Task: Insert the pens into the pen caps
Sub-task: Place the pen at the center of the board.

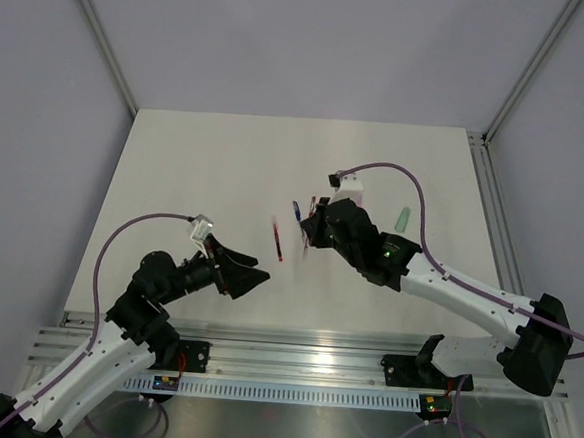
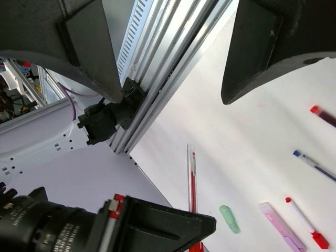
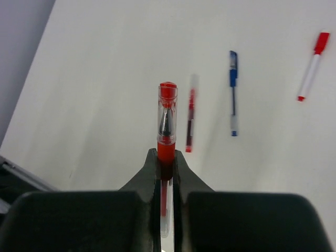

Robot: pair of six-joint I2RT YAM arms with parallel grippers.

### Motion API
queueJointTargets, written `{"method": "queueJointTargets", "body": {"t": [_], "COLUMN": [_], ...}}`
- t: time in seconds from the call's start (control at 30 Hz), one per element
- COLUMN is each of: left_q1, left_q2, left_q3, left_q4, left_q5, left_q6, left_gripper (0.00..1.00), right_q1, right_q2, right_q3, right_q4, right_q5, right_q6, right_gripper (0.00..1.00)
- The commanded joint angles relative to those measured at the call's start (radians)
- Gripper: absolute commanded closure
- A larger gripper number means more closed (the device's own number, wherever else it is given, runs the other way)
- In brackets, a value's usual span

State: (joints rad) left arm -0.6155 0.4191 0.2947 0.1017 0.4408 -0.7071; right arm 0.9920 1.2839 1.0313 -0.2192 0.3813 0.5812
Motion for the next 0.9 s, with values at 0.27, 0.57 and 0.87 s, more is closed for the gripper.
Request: {"method": "queueJointTargets", "body": {"t": [0.27, 0.57, 0.87], "left_q1": [0.0, 0.0, 0.002], "left_q2": [-0.198, -0.235, -0.212], "left_q3": [0.301, 0.38, 0.373], "left_q4": [-0.551, -0.718, -0.711], "left_q5": [-0.175, -0.332, -0.332], "left_q6": [0.148, 0.285, 0.291], "left_gripper": [0.02, 0.01, 0.01], "right_q1": [-0.277, -0.392, -0.415], "right_q2": [0.179, 0.555, 0.736], "right_q3": [-0.1, 0.193, 0.371], "right_q4": [0.029, -0.008, -0.086], "right_q5": [-0.214, -0.344, -0.364], "right_q6": [-0.142, -0.231, -0.244], "right_gripper": [1.0, 1.0, 0.88]}}
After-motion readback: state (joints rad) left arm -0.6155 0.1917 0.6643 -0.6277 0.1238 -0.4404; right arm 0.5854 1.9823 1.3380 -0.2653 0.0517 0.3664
